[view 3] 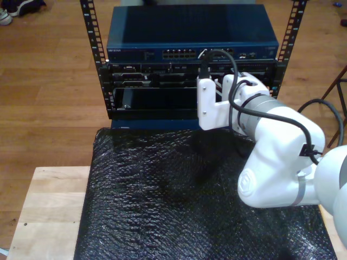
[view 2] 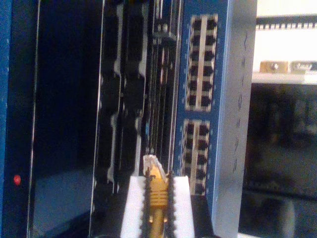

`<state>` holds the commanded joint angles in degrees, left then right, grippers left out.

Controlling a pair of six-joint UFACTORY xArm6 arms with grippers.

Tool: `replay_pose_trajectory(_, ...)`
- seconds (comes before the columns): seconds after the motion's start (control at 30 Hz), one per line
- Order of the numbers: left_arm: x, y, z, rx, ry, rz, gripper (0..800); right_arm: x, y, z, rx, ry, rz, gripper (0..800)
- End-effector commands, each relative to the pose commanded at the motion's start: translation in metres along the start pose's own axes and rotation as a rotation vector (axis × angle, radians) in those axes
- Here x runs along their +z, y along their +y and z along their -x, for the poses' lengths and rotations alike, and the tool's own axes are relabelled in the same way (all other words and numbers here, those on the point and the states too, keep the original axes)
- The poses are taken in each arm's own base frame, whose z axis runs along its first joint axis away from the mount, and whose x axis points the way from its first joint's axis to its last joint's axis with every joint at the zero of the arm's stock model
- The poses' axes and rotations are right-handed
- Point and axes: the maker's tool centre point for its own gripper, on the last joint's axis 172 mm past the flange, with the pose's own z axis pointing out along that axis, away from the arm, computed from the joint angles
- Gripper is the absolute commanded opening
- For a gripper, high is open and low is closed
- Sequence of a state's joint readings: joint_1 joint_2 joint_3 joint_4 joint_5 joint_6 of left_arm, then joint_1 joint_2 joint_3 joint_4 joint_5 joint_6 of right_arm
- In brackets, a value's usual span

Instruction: Grab the cable and plug it in

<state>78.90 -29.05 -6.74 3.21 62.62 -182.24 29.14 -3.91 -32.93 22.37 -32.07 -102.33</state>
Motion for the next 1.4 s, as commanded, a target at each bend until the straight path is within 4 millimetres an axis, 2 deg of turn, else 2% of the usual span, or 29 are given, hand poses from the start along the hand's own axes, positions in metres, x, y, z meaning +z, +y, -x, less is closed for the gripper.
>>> replay_pose_trajectory(0.4, 0.0, 0.0, 0.0, 0.0, 0.0, 0.0, 800, 0.004, -0.02, -0.01, -0.022, 0.012, -0.022, 0)
replay_pose_trajectory(0.63, 0.0, 0.0, 0.0, 0.0, 0.0, 0.0, 800, 0.003, -0.005, 0.0, -0.03, -0.033, 0.098, 0)
replay_pose_trajectory(0.77, 0.0, 0.0, 0.0, -0.001, 0.0, -0.001, 800, 0.006, -0.008, 0.003, -0.033, -0.04, 0.101, 0)
replay_pose_trajectory(0.97, 0.0, 0.0, 0.0, 0.0, 0.0, 0.0, 800, 0.005, -0.002, 0.003, -0.034, -0.046, 0.128, 0)
replay_pose_trajectory(1.13, 0.0, 0.0, 0.0, 0.0, 0.0, 0.0, 800, -0.003, 0.016, 0.013, -0.053, -0.098, 0.287, 0)
replay_pose_trajectory(1.23, 0.0, 0.0, 0.0, 0.0, 0.0, 0.0, 800, -0.007, 0.021, 0.015, -0.053, -0.109, 0.323, 0)
replay_pose_trajectory(1.33, 0.0, 0.0, 0.0, 0.0, 0.0, 0.0, 800, -0.004, 0.028, 0.012, -0.048, -0.106, 0.336, 0)
replay_pose_trajectory(1.4, 0.0, 0.0, 0.0, 0.0, 0.0, 0.0, 800, 0.004, 0.023, 0.012, -0.051, -0.11, 0.327, 0)
